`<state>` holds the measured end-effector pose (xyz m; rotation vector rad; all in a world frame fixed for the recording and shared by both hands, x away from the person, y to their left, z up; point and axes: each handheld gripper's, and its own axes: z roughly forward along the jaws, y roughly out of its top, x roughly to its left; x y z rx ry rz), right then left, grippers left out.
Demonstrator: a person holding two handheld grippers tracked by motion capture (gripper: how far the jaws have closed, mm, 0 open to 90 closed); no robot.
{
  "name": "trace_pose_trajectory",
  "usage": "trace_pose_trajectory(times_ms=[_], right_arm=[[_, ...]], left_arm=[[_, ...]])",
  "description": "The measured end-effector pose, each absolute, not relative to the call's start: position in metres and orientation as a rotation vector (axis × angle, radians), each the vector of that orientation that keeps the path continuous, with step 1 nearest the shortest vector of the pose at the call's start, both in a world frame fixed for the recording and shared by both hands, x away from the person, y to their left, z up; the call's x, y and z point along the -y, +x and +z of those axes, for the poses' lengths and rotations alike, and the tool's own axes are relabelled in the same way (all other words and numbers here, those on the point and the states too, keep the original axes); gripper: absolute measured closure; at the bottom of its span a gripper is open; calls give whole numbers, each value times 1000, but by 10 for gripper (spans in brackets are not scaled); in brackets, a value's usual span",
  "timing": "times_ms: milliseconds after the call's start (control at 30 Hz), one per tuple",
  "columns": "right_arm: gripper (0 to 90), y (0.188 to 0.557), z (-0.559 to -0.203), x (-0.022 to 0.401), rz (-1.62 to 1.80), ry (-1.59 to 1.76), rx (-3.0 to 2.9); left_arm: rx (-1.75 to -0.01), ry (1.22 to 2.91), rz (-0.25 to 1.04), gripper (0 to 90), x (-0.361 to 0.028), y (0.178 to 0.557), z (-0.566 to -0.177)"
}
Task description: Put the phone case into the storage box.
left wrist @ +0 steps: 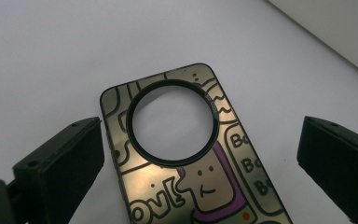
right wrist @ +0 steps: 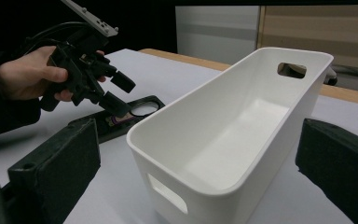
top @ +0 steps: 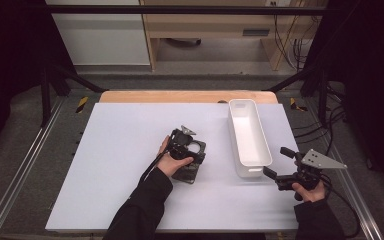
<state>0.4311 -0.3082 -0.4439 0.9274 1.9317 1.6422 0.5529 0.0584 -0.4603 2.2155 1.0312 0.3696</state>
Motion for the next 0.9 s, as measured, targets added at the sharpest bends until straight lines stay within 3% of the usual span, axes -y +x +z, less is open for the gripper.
trace_pose_trajectory(times_ms=[900], right_arm=[[4, 431, -444, 308, 1641, 929, -1936]], left_arm=[[-1098, 2271, 382, 15, -55, 551, -481]])
